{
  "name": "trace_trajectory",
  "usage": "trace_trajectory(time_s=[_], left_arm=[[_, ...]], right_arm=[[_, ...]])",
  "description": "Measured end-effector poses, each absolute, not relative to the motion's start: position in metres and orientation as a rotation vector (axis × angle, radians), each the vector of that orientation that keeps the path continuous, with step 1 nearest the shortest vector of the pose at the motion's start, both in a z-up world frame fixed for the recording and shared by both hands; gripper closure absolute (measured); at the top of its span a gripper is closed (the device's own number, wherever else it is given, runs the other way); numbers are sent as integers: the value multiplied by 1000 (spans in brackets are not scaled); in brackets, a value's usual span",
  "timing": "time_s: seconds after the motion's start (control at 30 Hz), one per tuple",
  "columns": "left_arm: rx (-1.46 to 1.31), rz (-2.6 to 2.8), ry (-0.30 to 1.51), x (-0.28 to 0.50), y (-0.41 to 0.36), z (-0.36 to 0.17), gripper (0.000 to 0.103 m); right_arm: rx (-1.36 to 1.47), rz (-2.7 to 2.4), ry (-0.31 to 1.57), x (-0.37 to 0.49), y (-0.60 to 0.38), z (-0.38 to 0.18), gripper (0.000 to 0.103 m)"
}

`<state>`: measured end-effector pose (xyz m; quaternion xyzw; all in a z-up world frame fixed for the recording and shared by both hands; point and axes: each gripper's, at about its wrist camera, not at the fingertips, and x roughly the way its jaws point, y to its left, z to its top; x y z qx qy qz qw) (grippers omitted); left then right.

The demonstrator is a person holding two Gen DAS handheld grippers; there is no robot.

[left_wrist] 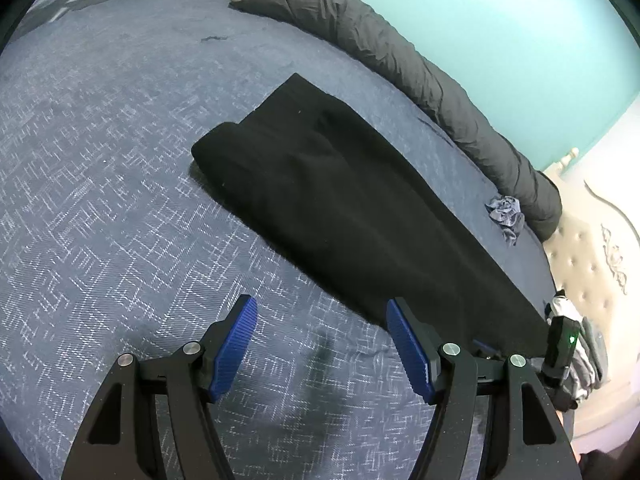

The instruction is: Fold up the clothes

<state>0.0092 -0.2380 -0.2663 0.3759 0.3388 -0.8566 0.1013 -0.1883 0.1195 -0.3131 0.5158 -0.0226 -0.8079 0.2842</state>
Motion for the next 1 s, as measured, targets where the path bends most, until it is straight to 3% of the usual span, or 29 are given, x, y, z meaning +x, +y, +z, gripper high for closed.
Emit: trace_trajectory(time_s=[0.27, 0.5, 0.6, 0.73, 0.83, 1.0], left_arm=[[1118, -2526, 1024, 5, -236, -269, 32], [1132, -2528, 1021, -8, -232, -272, 32], [1138, -2524, 1027, -15, -229, -274, 32], [1160, -2538, 1002, -26, -219, -274, 32], [1163, -2542, 1002, -31, -214, -274, 32], [1167, -2548, 981, -37, -206, -272, 32]], right_arm=[[1396, -2234, -38, -196, 143, -302, 93], [1366, -2381, -253, -212, 235, -288, 91], [1342, -2482, -298, -221, 280, -273, 74], [1346, -2599, -440, -229, 363, -261, 69], [1406, -2657, -502, -237, 405, -264, 50], [1450, -2774, -699, -233, 488, -273, 49]])
